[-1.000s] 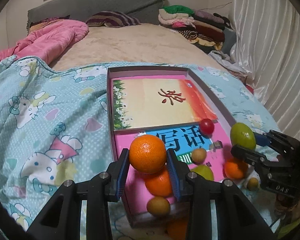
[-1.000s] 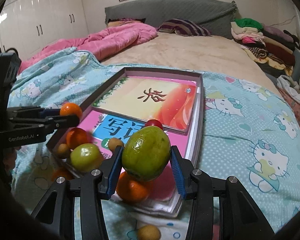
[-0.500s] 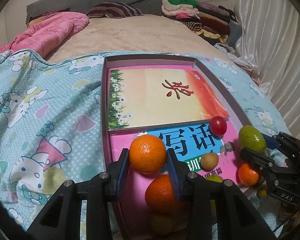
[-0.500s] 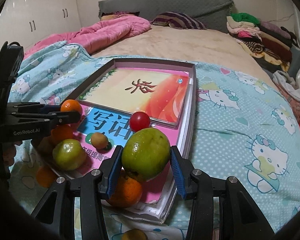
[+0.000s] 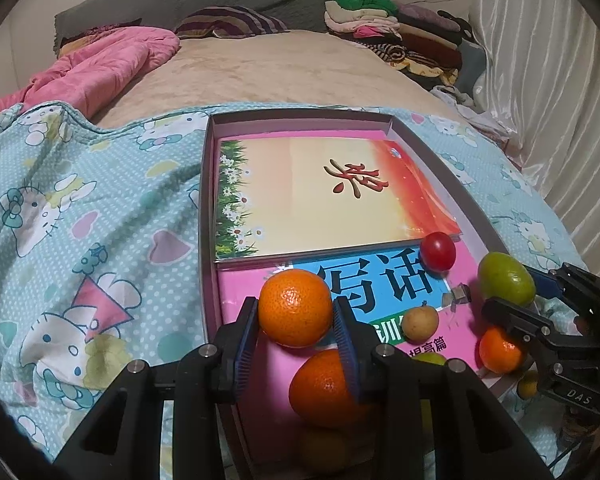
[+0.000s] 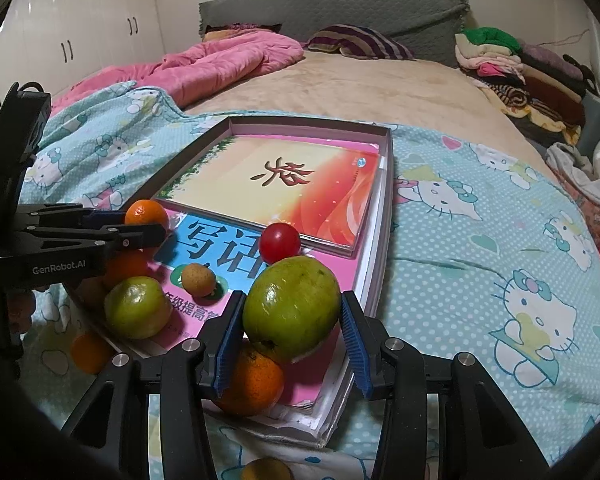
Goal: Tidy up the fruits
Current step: 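Open the right tool while the left tool opens, releasing both fruits on the workbook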
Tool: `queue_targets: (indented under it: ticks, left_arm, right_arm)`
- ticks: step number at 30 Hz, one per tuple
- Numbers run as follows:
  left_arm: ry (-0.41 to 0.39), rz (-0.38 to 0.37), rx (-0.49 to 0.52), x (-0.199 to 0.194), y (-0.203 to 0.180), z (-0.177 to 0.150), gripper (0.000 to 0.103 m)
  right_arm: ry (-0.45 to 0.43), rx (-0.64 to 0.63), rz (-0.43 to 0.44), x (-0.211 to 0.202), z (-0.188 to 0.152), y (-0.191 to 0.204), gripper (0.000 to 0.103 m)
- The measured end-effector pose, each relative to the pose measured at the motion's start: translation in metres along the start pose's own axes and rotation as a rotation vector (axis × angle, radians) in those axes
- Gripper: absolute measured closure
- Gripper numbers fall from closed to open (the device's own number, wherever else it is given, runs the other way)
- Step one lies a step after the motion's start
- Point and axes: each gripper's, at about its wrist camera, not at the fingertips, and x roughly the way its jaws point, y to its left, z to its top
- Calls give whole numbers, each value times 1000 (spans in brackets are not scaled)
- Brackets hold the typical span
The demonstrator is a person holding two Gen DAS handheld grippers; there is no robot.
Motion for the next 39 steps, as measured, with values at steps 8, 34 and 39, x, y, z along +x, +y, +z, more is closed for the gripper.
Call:
queue_targets:
  ticks: [8, 34, 39]
  left_arm:
    - [1, 3, -3, -2, 2, -1, 65]
    - [-19, 2, -8, -15, 2, -5, 52]
    - [-29, -2, -8, -22, 0, -5, 51]
  right_arm:
    - [-3, 15, 17, -2, 0, 0, 52]
    - [-42, 8, 22, -16, 0, 3, 36]
    - [-45, 5, 25, -18, 1, 4, 36]
